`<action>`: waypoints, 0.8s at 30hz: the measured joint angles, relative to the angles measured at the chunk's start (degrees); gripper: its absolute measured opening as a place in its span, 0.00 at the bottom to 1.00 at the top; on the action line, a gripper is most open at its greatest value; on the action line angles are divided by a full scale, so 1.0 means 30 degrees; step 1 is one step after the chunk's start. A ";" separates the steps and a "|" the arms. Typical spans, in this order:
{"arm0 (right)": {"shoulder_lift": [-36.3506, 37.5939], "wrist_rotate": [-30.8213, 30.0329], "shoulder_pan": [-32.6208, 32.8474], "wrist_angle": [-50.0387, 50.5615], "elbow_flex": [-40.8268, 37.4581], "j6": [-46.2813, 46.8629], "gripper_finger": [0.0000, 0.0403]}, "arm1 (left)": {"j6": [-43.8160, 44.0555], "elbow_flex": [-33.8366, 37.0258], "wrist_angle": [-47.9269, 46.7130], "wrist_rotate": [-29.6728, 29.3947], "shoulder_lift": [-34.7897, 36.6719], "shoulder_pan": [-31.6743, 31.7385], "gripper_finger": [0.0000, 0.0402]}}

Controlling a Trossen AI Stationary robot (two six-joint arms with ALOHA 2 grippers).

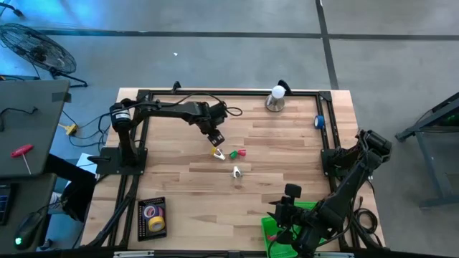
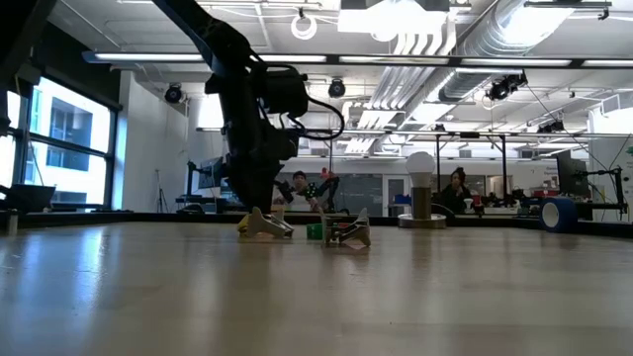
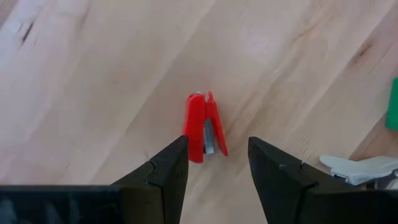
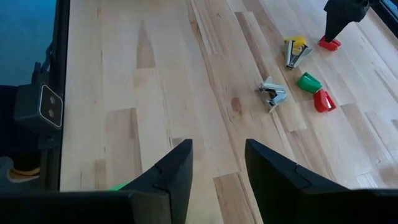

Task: Pick and place Stapler, Stapler remover, tape
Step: Put the red stapler into the left green bin

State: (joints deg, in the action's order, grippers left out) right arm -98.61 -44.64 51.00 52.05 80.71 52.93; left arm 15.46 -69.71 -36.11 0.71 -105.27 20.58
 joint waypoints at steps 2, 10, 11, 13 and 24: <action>0.0000 -0.0023 0.0000 0.0015 0.0000 0.0000 0.34 | 0.0000 0.0000 0.0016 -0.0029 0.0000 0.0007 0.40; -0.0007 -0.0080 0.0000 0.0015 0.0000 -0.0138 0.34 | 0.0000 0.0000 0.0032 -0.0672 0.0000 0.0007 0.40; -0.0007 -0.0080 0.0000 0.0015 0.0000 -0.0138 0.34 | -0.0005 0.0000 0.0046 -0.0687 0.0000 0.0007 0.40; -0.0007 -0.0080 0.0000 0.0015 0.0000 -0.0138 0.34 | -0.0080 0.0000 0.0073 -0.0708 0.0000 0.0007 0.40; -0.0007 -0.0080 0.0000 0.0015 0.0000 -0.0138 0.34 | -0.0073 0.0000 0.0130 -0.0502 -0.0299 0.0018 0.40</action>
State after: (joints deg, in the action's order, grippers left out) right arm -98.63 -44.88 51.00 52.10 80.71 52.51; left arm 15.25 -69.71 -35.72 -0.79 -106.17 20.63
